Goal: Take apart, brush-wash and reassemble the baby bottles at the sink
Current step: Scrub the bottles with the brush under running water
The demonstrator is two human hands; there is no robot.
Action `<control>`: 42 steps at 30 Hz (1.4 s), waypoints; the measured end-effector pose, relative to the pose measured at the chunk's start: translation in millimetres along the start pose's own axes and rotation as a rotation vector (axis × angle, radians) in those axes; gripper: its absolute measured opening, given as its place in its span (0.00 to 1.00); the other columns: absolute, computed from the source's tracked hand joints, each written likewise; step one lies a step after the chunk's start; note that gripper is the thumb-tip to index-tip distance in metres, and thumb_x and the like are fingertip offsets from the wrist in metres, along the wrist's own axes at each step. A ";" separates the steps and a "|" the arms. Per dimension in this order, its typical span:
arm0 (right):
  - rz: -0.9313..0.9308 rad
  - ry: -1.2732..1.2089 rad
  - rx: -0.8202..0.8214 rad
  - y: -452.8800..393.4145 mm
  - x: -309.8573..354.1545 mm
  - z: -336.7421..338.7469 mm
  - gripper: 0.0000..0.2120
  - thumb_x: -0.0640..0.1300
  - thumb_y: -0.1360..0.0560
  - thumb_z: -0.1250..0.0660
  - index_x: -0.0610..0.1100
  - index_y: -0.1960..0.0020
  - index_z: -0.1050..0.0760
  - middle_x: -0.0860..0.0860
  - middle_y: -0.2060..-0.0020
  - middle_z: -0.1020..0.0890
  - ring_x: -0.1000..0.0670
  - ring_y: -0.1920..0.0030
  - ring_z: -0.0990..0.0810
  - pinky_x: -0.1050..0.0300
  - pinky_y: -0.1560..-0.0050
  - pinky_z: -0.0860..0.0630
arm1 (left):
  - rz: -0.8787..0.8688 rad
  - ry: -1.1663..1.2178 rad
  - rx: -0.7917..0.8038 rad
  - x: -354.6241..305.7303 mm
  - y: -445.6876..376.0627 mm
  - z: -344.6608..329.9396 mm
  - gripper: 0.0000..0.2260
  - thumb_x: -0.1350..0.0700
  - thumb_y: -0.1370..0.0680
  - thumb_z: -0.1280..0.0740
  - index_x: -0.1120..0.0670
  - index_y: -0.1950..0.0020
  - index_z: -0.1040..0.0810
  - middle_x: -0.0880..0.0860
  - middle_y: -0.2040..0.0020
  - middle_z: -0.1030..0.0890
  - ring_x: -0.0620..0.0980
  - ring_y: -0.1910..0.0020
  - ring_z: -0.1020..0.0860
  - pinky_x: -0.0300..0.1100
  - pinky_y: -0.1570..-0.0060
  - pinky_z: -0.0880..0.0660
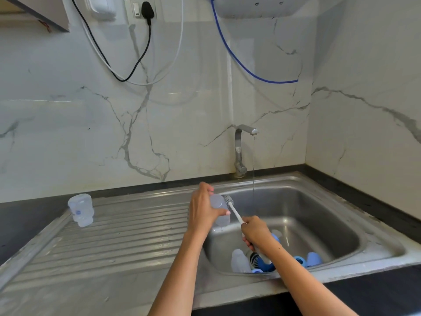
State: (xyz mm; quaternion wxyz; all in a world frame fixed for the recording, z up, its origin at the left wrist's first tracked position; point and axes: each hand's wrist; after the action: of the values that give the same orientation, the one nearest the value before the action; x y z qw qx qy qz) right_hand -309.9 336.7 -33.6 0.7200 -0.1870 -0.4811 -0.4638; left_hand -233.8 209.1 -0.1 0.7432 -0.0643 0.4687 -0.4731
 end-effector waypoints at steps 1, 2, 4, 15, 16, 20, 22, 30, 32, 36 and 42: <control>0.003 -0.008 0.000 2.0 1.2 0.5 0.23 0.33 0.22 0.50 0.43 0.31 0.29 0.44 0.69 0.26 0.49 0.74 0.31 0.59 0.74 0.31 | -0.007 0.017 -0.001 1.2 -2.0 2.2 0.28 0.53 0.42 0.17 0.53 0.50 0.29 0.50 0.51 0.24 0.51 0.50 0.26 0.40 0.55 0.28; 0.014 -0.020 0.000 4.0 2.8 1.6 0.23 0.34 0.22 0.50 0.44 0.30 0.30 0.45 0.69 0.27 0.49 0.74 0.31 0.59 0.75 0.31 | -0.017 0.034 -0.004 1.7 -4.6 5.3 0.26 0.52 0.42 0.17 0.53 0.52 0.28 0.50 0.52 0.23 0.50 0.51 0.26 0.37 0.57 0.29; 0.027 -0.077 -0.013 8.6 7.9 0.7 0.22 0.34 0.22 0.50 0.44 0.31 0.29 0.45 0.70 0.28 0.49 0.73 0.32 0.59 0.75 0.32 | -0.021 0.064 -0.003 2.6 -8.5 13.6 0.23 0.52 0.42 0.17 0.53 0.56 0.25 0.50 0.54 0.22 0.49 0.53 0.25 0.34 0.60 0.31; 0.048 -0.110 0.011 17.7 58.9 -60.8 0.11 0.34 0.21 0.50 0.41 0.51 0.30 0.43 0.67 0.27 0.49 0.76 0.32 0.62 0.79 0.34 | 0.036 0.083 -0.183 60.0 -16.4 134.7 0.26 0.55 0.44 0.16 0.55 0.53 0.25 0.49 0.57 0.21 0.47 0.58 0.22 0.34 0.60 0.27; 0.062 -0.084 0.011 18.7 61.0 -66.5 0.11 0.35 0.20 0.49 0.41 0.47 0.29 0.43 0.65 0.26 0.49 0.76 0.32 0.62 0.80 0.35 | 0.044 0.065 -0.193 70.5 -14.9 149.8 0.26 0.55 0.44 0.16 0.56 0.52 0.25 0.49 0.57 0.21 0.47 0.57 0.23 0.34 0.60 0.27; 0.113 0.010 -0.001 15.8 59.3 -81.5 0.17 0.37 0.19 0.49 0.41 0.34 0.29 0.41 0.58 0.23 0.47 0.72 0.29 0.59 0.78 0.32 | 0.101 0.003 -0.209 110.5 -11.0 200.5 0.27 0.57 0.43 0.17 0.57 0.52 0.27 0.51 0.56 0.21 0.51 0.54 0.22 0.35 0.58 0.27; 0.113 0.045 -0.009 13.4 54.4 -85.1 0.18 0.37 0.19 0.48 0.41 0.31 0.31 0.40 0.55 0.22 0.46 0.69 0.28 0.57 0.75 0.31 | 0.130 -0.025 -0.224 125.9 -9.3 219.2 0.27 0.58 0.43 0.16 0.57 0.52 0.28 0.53 0.55 0.21 0.52 0.53 0.23 0.38 0.59 0.27; 0.177 0.225 -0.005 20.3 56.9 -90.1 0.14 0.37 0.20 0.48 0.42 0.40 0.27 0.43 0.54 0.20 0.45 0.62 0.23 0.61 0.75 0.33 | 0.211 -0.070 -0.322 177.4 6.5 261.0 0.34 0.61 0.43 0.17 0.58 0.46 0.34 0.56 0.48 0.24 0.57 0.50 0.23 0.51 0.51 0.23; 0.188 0.235 0.001 22.7 58.7 -89.4 0.13 0.37 0.20 0.48 0.42 0.43 0.27 0.43 0.57 0.21 0.46 0.65 0.24 0.61 0.75 0.32 | 0.230 -0.072 -0.334 183.6 9.0 267.2 0.36 0.62 0.43 0.17 0.56 0.45 0.36 0.57 0.46 0.26 0.56 0.49 0.24 0.49 0.52 0.24; 0.181 0.184 0.026 23.2 59.7 -89.9 0.12 0.36 0.20 0.47 0.40 0.46 0.26 0.44 0.65 0.23 0.47 0.72 0.27 0.60 0.76 0.31 | 0.255 -0.089 -0.340 194.8 10.5 275.4 0.38 0.62 0.43 0.17 0.56 0.42 0.38 0.57 0.46 0.26 0.56 0.49 0.24 0.47 0.51 0.26; 0.191 0.190 0.026 28.9 63.3 -88.5 0.11 0.37 0.19 0.47 0.41 0.46 0.26 0.45 0.67 0.23 0.49 0.72 0.26 0.64 0.78 0.34 | 0.280 -0.133 -0.304 201.8 10.0 272.2 0.38 0.64 0.39 0.20 0.60 0.36 0.38 0.56 0.47 0.25 0.54 0.49 0.24 0.45 0.51 0.26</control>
State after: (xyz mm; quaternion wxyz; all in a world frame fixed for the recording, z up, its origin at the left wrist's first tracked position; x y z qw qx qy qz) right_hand -232.6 256.9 -14.9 0.8054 -0.1777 -0.3970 -0.4025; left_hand 1.6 -34.3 16.6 0.8128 -0.1410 0.4888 -0.2838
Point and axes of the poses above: each hand's wrist, its own y-axis away from the middle knuckle, its own z-axis out of the back of the hand, x = y × z
